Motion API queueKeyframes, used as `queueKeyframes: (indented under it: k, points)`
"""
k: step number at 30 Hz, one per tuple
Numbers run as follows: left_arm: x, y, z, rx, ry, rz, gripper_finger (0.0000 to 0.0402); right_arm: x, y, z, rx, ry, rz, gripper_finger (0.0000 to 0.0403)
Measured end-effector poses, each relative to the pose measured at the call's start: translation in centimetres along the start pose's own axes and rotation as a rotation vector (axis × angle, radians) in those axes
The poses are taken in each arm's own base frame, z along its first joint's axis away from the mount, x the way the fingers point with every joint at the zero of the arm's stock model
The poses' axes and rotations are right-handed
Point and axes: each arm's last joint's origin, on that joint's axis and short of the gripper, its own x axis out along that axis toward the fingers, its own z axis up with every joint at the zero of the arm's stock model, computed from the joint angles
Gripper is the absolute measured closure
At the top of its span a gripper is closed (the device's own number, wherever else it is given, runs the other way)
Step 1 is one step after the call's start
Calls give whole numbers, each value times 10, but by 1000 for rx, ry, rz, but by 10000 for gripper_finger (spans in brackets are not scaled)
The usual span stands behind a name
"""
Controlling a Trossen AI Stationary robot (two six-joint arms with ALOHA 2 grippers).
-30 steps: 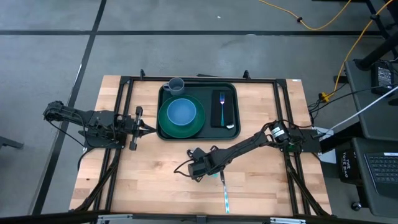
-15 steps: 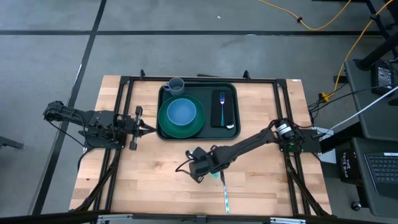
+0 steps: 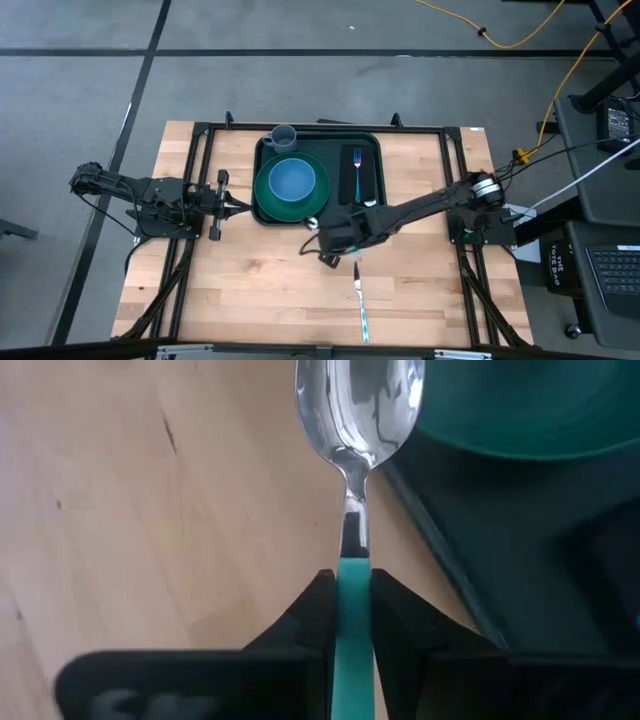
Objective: Set up tray
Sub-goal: Put the light blue spoon to the left of the blue fork on the black napkin
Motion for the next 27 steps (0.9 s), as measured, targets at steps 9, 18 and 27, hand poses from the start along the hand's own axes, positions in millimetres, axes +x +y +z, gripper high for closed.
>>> queueKeyframes:
  k: [9, 18, 27]
  points:
    - [0, 0, 0, -6, 1, 4, 398, -26, -24, -28, -68, -303, 56, 356]
    - [-1, 2, 1, 26, -2, 66, 398, -19, -41, -43, -212, -517, 93, 356]
    - [-12, 10, -2, 61, 3, 121, 398, -6, -61, -36, -204, -560, 119, 356]
